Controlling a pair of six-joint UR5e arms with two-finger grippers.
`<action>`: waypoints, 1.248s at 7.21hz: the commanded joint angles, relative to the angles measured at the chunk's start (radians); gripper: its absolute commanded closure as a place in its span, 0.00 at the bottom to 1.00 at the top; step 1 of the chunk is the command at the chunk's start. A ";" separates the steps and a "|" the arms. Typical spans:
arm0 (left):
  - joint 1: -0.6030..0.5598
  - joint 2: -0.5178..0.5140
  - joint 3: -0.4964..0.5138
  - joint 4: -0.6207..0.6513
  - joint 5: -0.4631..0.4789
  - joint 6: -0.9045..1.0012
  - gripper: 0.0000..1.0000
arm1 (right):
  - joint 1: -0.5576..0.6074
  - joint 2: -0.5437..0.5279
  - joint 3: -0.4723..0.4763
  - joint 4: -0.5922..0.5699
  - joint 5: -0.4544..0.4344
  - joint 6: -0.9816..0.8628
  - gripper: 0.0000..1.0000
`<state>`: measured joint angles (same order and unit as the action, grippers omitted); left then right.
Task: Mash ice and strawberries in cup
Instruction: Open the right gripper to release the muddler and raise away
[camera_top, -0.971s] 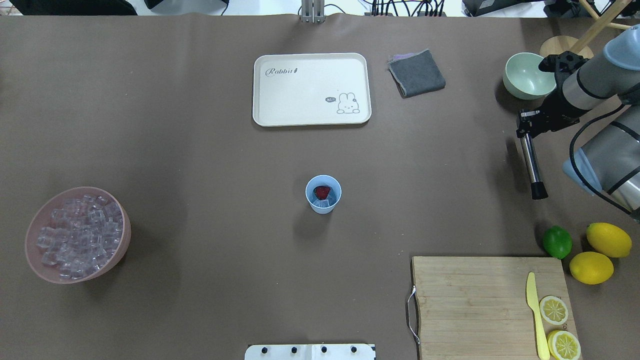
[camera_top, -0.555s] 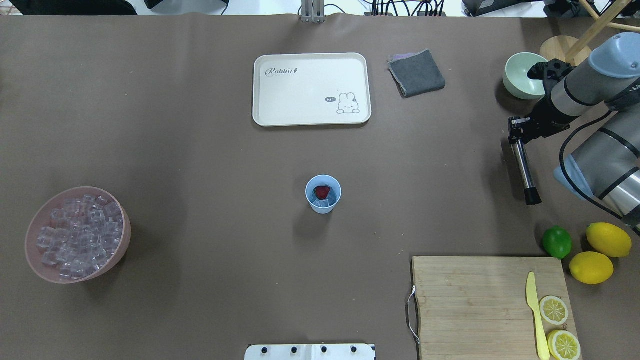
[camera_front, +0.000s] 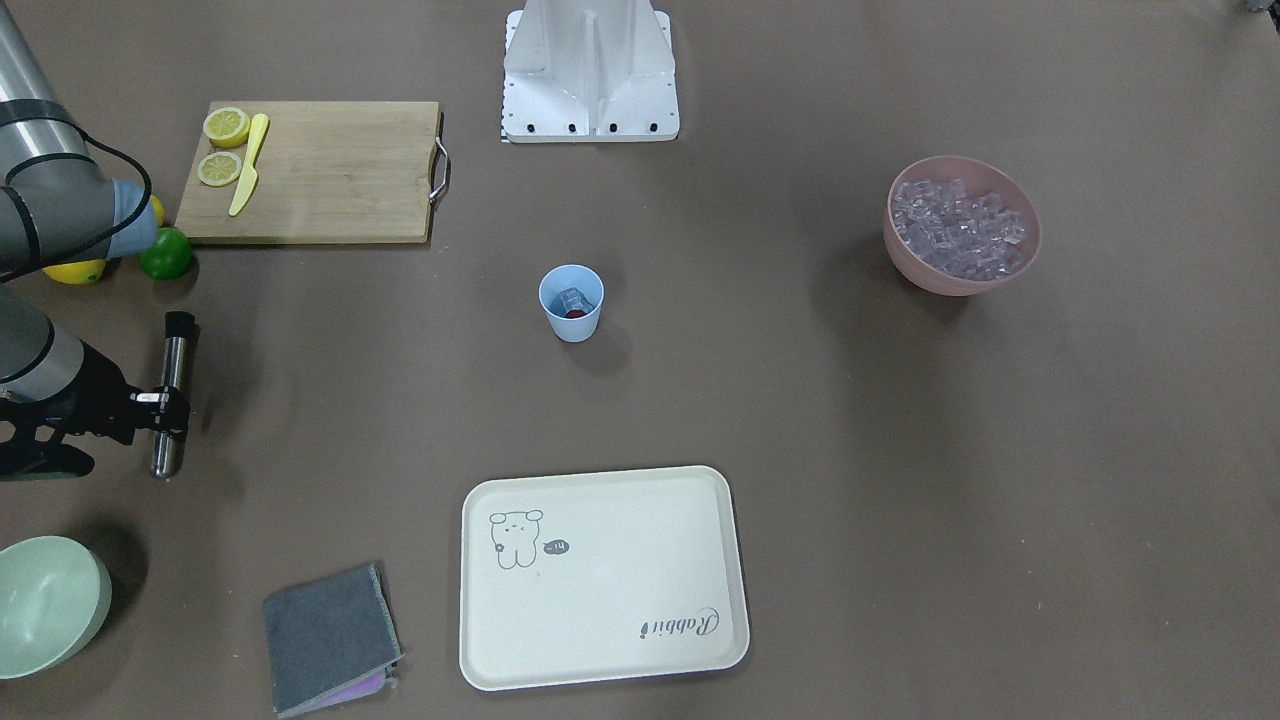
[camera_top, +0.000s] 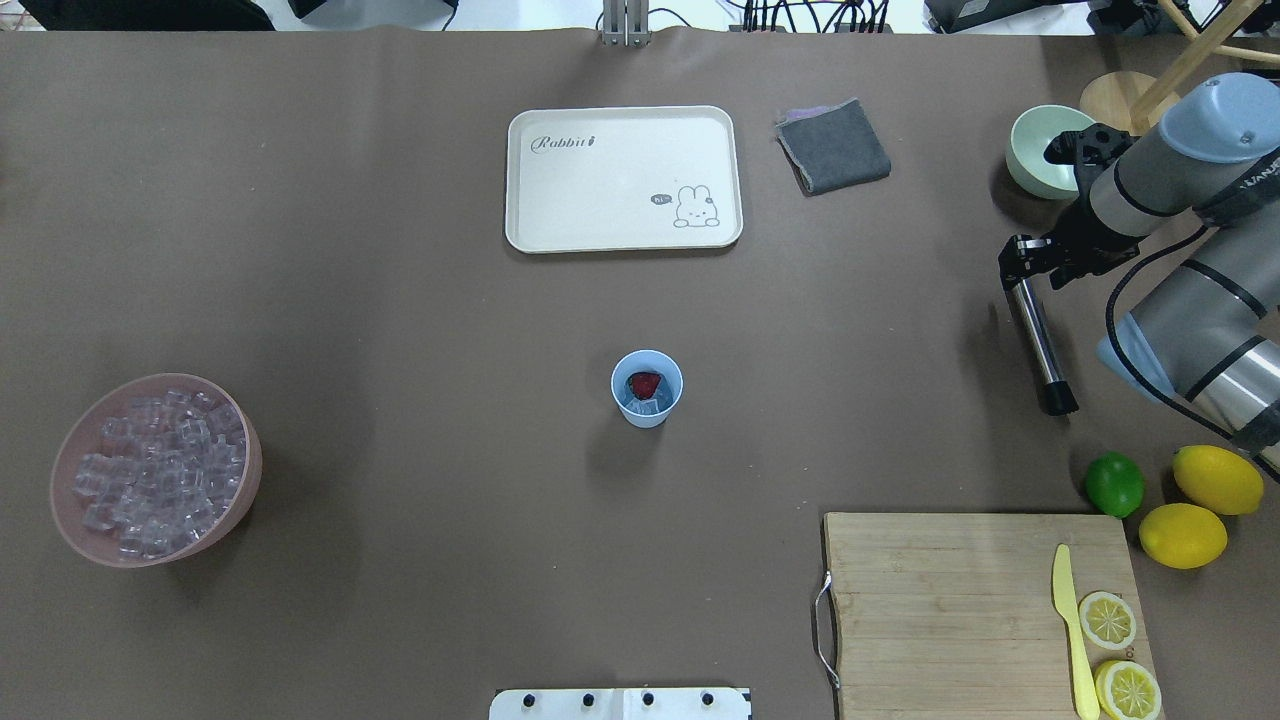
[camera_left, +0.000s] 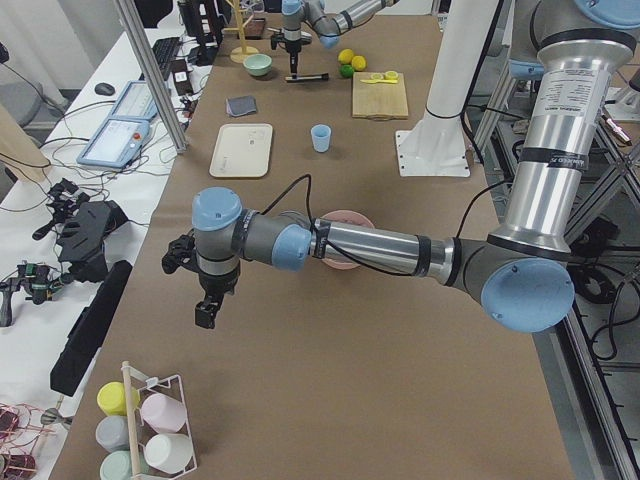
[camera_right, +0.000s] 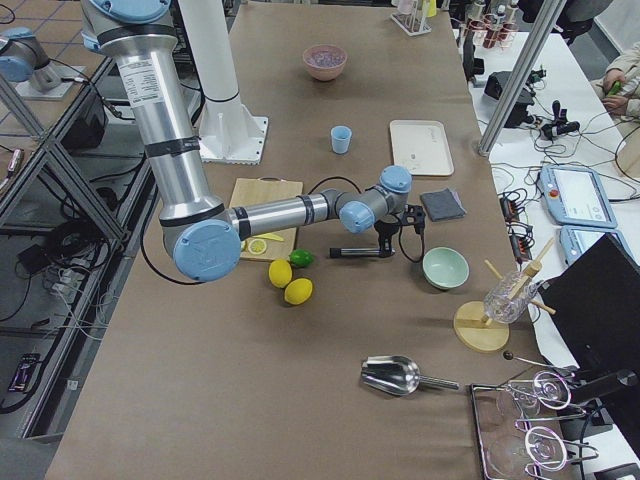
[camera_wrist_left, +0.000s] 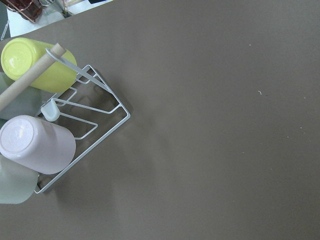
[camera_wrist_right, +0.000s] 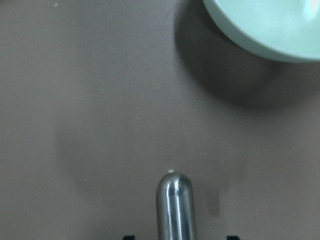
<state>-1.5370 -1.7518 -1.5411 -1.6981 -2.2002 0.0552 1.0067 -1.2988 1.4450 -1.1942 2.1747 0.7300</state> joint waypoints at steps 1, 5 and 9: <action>0.000 -0.005 0.001 0.002 0.000 0.000 0.02 | 0.079 0.000 0.026 -0.016 0.051 -0.009 0.00; -0.002 -0.002 -0.005 0.005 -0.010 0.000 0.02 | 0.373 -0.132 0.041 -0.206 0.132 -0.535 0.00; -0.002 0.011 -0.005 0.011 -0.015 0.000 0.02 | 0.659 -0.318 0.107 -0.263 0.252 -0.719 0.00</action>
<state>-1.5388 -1.7437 -1.5472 -1.6884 -2.2141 0.0552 1.6101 -1.5618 1.5142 -1.4432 2.4200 0.0338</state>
